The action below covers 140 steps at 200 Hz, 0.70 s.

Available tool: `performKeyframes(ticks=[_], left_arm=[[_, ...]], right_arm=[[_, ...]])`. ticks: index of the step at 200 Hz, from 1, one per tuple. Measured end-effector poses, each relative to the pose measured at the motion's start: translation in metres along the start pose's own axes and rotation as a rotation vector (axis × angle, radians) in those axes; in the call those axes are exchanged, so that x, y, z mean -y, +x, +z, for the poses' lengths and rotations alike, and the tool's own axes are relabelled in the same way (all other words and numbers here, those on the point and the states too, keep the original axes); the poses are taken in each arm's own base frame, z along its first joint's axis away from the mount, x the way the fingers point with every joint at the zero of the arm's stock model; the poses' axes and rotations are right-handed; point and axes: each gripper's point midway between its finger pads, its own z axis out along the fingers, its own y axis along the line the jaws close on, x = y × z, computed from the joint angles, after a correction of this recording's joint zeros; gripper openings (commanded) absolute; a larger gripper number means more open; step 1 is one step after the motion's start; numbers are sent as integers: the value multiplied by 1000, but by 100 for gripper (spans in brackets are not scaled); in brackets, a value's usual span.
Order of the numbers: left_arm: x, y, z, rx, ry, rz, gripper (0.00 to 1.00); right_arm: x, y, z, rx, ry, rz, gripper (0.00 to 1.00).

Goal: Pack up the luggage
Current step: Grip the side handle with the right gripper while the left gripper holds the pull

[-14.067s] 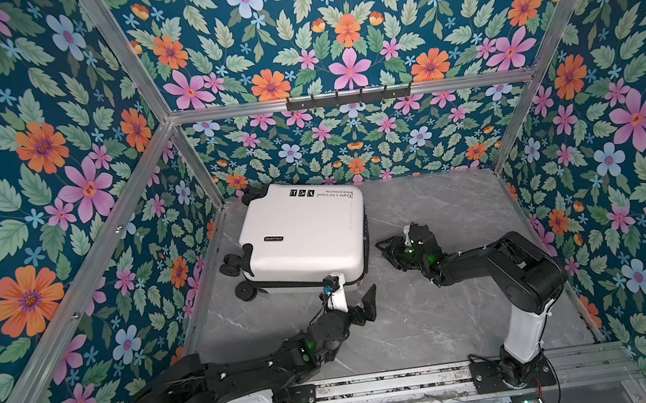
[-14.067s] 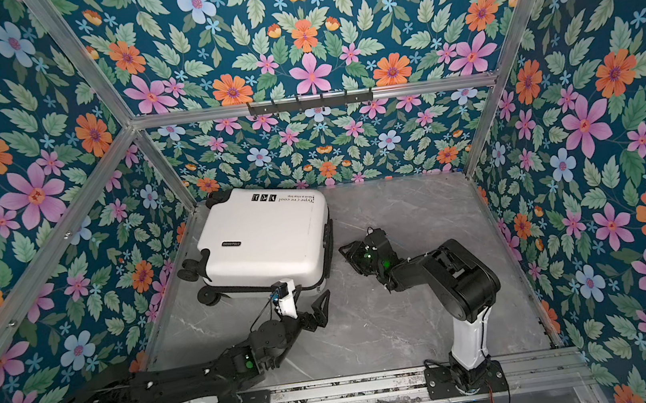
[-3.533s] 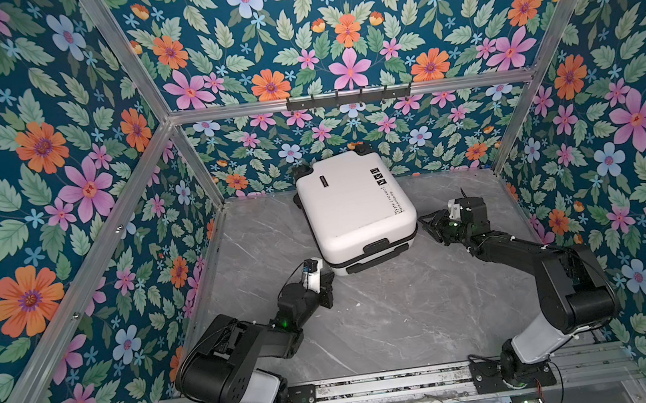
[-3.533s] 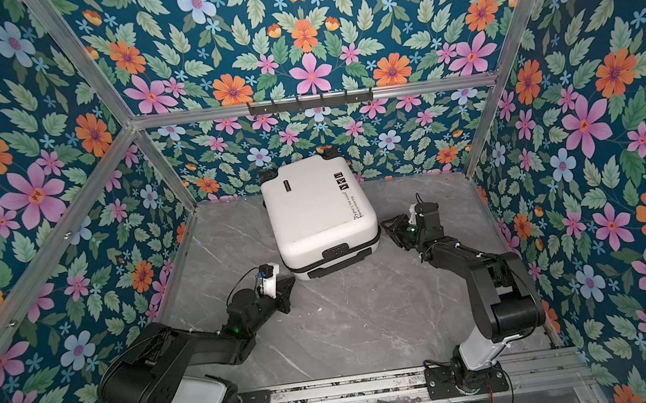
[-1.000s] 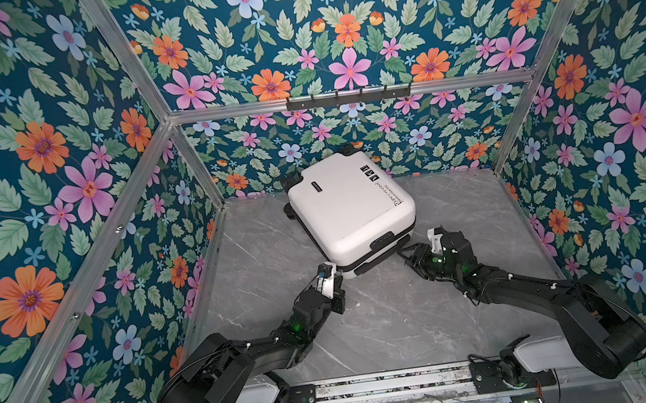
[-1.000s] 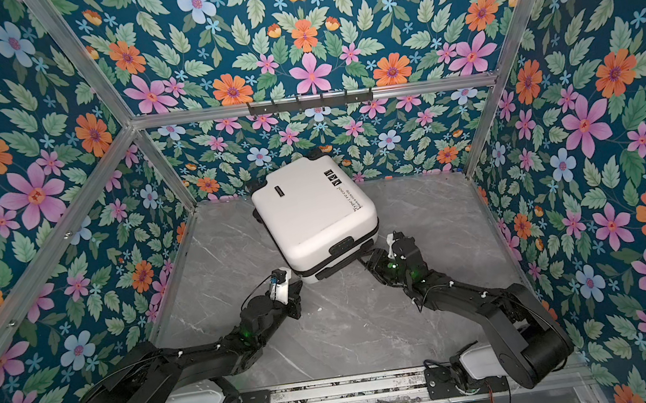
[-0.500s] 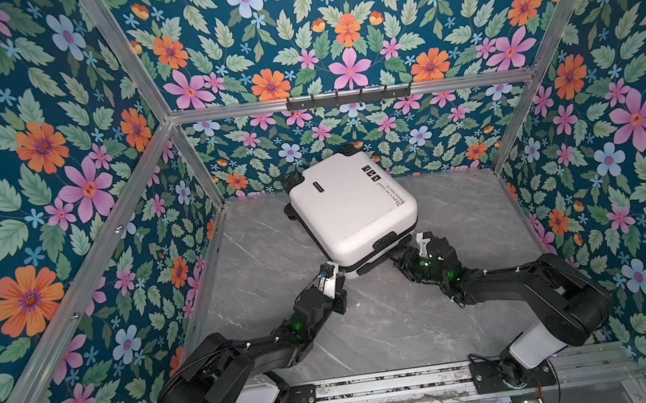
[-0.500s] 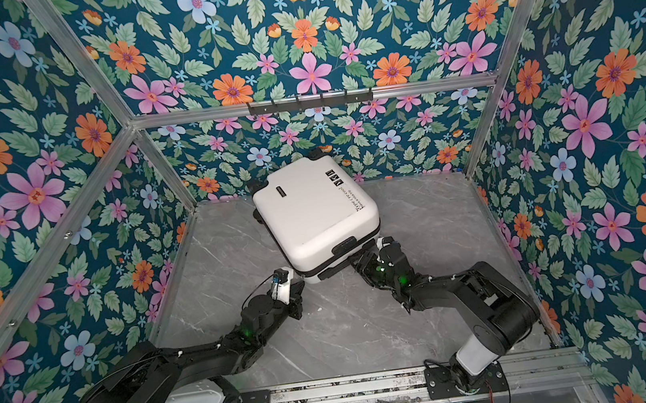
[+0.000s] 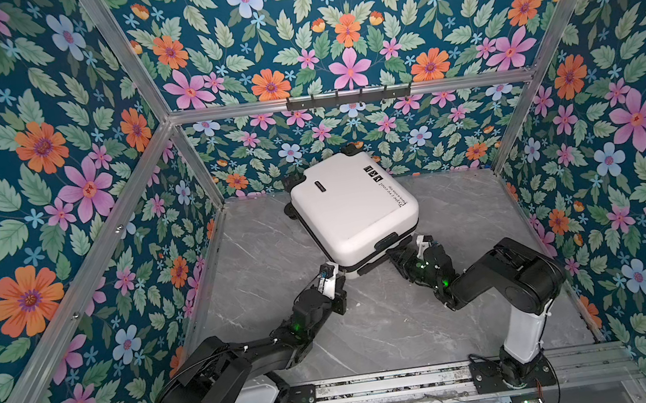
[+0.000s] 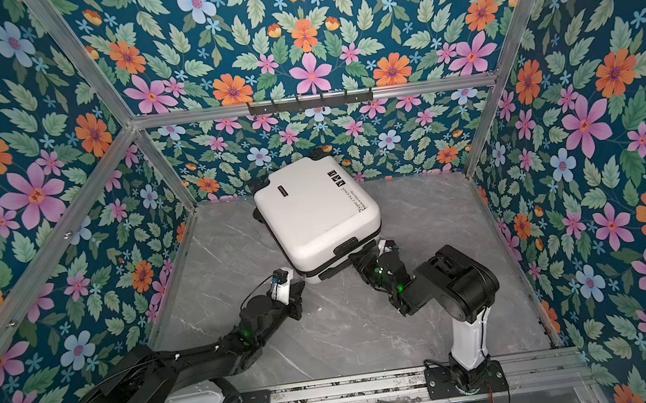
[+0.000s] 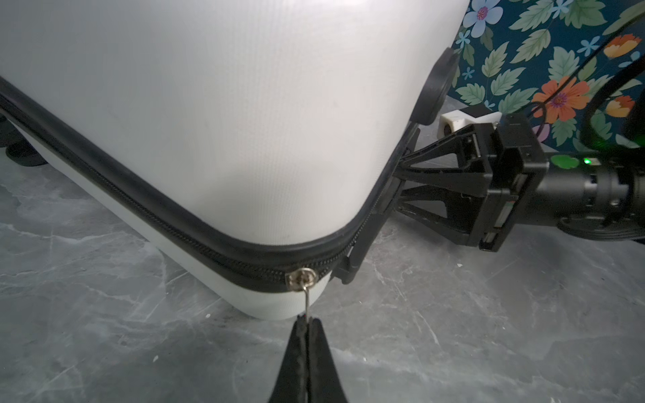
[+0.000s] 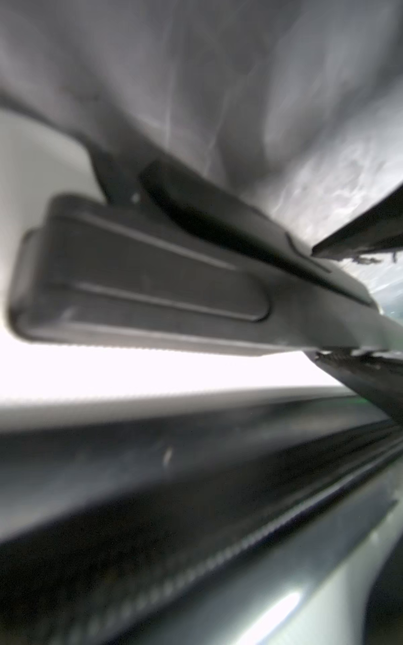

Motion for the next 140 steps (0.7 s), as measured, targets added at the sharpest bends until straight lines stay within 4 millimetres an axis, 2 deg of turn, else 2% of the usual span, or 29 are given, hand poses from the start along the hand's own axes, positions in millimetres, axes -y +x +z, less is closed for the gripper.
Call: performKeyframes(ticks=[94,118,140], left_arm=[[-3,-1,-2,3,-5,-3,0],[-4,-3,-3,10,-9,-4,0],[-4,-3,-4,12,-9,-5,0]], right_arm=[[-9,-16,-2,91,-55,13,44],[-10,-17,0,92,-59,13,41],[-11,-18,0,94,-65,12,32]])
